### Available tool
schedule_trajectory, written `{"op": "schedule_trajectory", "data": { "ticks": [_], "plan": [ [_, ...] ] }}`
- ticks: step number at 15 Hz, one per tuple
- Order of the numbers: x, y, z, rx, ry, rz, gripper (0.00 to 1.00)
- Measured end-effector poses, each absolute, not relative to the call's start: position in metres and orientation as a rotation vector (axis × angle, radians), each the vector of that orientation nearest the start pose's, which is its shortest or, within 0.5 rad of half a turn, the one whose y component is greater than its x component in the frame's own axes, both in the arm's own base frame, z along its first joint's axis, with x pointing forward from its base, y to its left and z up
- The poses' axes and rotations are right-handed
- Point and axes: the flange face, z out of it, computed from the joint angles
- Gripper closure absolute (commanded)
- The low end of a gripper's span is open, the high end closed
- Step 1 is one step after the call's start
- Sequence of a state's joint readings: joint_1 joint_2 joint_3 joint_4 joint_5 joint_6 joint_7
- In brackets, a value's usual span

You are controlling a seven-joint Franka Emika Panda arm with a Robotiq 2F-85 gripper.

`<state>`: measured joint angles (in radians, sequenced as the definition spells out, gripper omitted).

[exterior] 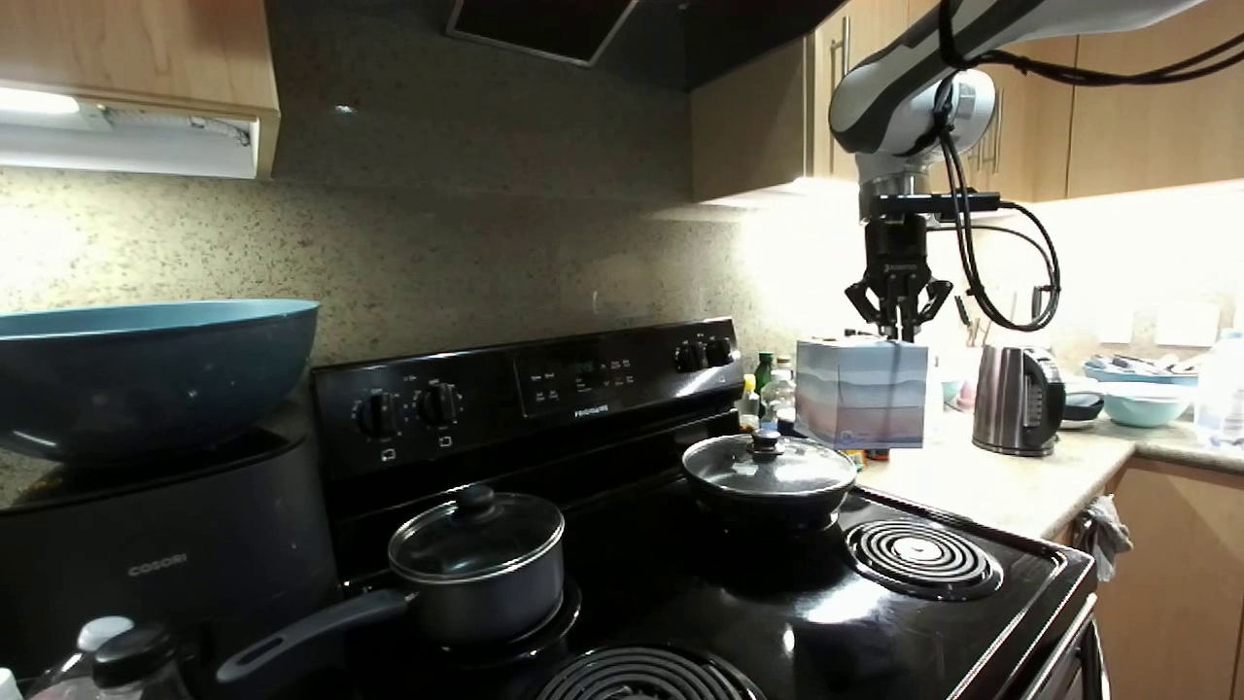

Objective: Pick the box on the stove and put it on the counter

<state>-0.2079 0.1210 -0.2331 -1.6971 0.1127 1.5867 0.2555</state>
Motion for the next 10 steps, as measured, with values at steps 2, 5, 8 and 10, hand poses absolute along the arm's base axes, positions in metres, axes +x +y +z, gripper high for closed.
{"op": "schedule_trajectory", "data": {
  "ticks": [2,5,8,10],
  "plan": [
    [0.526,-0.227,0.499,-2.827,1.057,0.337,0.85],
    [0.527,-0.226,0.499,-2.827,1.058,0.339,0.96],
    [0.527,-0.236,0.498,-2.827,1.083,0.333,0.96],
    [0.522,-0.263,0.5,-2.805,1.153,0.316,0.96]
  ]
}}
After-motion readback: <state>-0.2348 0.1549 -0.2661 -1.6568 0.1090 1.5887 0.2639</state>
